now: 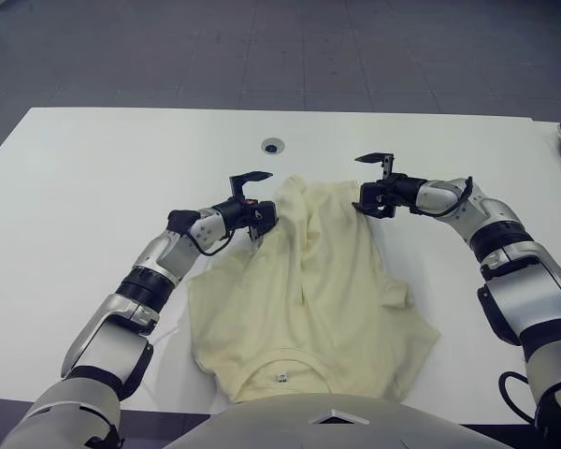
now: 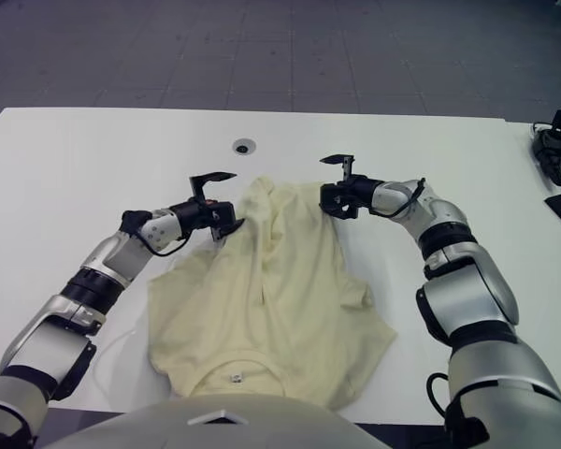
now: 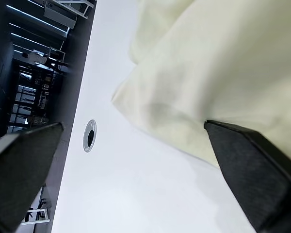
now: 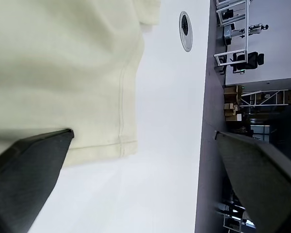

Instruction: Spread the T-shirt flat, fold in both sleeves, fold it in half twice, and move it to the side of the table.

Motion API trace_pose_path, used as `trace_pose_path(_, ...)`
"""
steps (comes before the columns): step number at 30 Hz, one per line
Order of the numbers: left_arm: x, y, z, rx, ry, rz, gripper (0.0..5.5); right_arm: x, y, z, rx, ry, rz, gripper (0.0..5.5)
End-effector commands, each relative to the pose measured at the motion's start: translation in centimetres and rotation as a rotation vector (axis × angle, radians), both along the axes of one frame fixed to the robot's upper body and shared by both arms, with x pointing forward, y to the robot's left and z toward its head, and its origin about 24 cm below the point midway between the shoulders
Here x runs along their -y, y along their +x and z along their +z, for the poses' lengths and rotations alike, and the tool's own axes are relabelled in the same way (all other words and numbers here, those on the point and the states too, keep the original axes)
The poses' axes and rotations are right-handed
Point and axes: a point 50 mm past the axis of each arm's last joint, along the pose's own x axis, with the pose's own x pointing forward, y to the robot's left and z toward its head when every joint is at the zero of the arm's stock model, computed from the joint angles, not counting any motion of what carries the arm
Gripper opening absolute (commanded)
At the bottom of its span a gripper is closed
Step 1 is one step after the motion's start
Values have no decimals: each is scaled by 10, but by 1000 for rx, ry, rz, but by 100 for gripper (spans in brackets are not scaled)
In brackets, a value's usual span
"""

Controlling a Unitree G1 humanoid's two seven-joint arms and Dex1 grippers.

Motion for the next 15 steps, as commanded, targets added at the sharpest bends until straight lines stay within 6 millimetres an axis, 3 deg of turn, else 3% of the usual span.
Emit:
trace_pose_path(1,-29,-23,-35,-129,102,46,538,33,-13,-23,-89,-171,-70,540)
trace_pose_path(5,-59,-18,-19,-75,119,140,538,52,-14,-16,-56,-175,-137,540)
trace_pose_path(10,-86,-15,1,-15,163,218,538,60,-15,-12,-34,-157,-161,540)
trace_pose_path(15,-93,-8,9,25,176,269,538,55,-14,-9,-3,-117,-144,540)
